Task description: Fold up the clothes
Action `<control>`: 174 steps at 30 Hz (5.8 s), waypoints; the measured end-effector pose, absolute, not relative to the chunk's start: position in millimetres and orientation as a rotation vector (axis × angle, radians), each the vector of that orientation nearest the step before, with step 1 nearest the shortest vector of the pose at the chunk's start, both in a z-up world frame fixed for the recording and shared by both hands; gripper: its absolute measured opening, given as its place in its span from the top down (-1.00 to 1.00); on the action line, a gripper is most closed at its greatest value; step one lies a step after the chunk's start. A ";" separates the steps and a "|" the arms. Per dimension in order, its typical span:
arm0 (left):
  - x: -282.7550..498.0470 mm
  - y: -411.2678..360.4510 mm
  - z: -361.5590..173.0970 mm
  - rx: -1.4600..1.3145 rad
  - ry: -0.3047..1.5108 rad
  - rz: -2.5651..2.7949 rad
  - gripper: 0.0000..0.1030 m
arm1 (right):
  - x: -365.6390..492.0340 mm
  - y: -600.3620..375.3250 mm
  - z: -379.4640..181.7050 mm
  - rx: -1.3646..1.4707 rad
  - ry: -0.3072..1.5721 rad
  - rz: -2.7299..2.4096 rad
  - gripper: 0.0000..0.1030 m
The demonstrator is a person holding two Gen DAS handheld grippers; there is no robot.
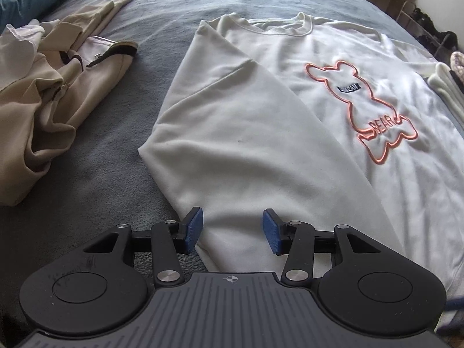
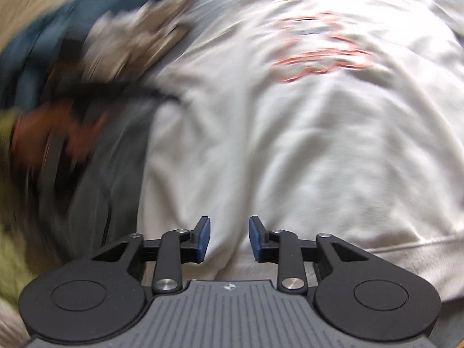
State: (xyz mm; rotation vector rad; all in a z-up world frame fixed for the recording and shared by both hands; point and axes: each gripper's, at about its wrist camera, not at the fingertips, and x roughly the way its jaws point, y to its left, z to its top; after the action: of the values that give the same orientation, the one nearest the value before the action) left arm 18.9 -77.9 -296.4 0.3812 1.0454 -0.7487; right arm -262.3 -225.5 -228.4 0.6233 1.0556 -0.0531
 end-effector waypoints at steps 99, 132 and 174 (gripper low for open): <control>-29.8 -461.3 -308.1 0.030 1.087 -0.690 -0.05 | -73.7 -783.0 -131.0 0.748 0.745 0.052 0.83; -73.6 -298.8 -315.8 0.233 1.337 -0.949 -0.03 | -288.2 -462.8 -273.9 1.057 0.938 -0.356 0.20; -210.7 -321.3 -314.9 0.273 1.520 -1.115 1.00 | -368.4 -414.0 -245.0 0.491 1.128 -0.374 0.84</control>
State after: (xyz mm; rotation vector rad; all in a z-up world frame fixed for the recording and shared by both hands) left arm -210.7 -321.3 -314.9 0.2734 1.5197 -1.1149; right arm -368.4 -414.0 -245.0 0.4908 1.1276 -0.3739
